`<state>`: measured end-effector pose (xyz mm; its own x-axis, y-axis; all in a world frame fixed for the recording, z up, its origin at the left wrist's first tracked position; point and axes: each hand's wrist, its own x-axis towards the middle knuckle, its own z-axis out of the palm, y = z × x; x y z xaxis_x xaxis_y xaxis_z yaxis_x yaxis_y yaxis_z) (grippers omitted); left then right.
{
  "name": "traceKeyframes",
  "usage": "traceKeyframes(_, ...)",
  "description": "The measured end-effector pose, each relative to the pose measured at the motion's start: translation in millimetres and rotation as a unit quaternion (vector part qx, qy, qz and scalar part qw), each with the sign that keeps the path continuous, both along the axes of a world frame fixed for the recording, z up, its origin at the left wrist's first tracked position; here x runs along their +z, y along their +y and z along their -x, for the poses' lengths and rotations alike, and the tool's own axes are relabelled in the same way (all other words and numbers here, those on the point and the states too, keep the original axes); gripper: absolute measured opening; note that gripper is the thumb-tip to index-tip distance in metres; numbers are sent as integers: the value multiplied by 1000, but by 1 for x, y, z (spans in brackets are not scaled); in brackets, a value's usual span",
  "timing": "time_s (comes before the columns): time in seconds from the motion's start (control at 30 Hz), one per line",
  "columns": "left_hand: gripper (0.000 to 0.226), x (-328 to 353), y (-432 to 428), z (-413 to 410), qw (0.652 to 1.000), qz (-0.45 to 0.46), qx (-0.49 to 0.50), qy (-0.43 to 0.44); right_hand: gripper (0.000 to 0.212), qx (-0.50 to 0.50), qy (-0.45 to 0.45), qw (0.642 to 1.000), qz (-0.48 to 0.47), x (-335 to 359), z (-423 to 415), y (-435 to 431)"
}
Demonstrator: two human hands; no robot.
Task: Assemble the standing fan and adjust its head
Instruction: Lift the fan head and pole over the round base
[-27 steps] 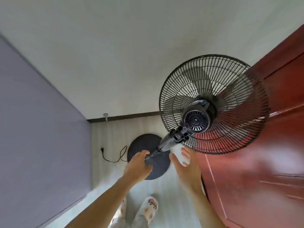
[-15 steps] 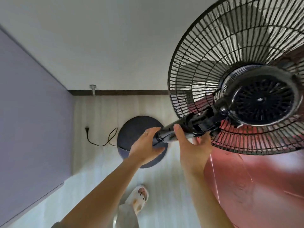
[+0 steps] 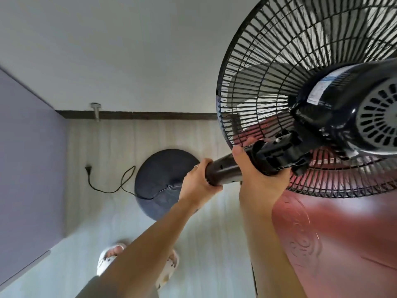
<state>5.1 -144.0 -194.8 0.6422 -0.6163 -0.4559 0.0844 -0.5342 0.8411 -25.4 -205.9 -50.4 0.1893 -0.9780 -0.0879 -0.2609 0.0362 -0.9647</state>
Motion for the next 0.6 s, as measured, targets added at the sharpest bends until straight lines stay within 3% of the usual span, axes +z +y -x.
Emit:
traceKeyframes(0.27, 45, 45, 13, 18, 999, -13, 35, 21, 38, 14, 46, 995, -88, 43, 14, 11)
traceKeyframes(0.6, 49, 238, 74, 73, 997, -36, -58, -44, 37, -57, -21, 993, -106, 231, 102, 70)
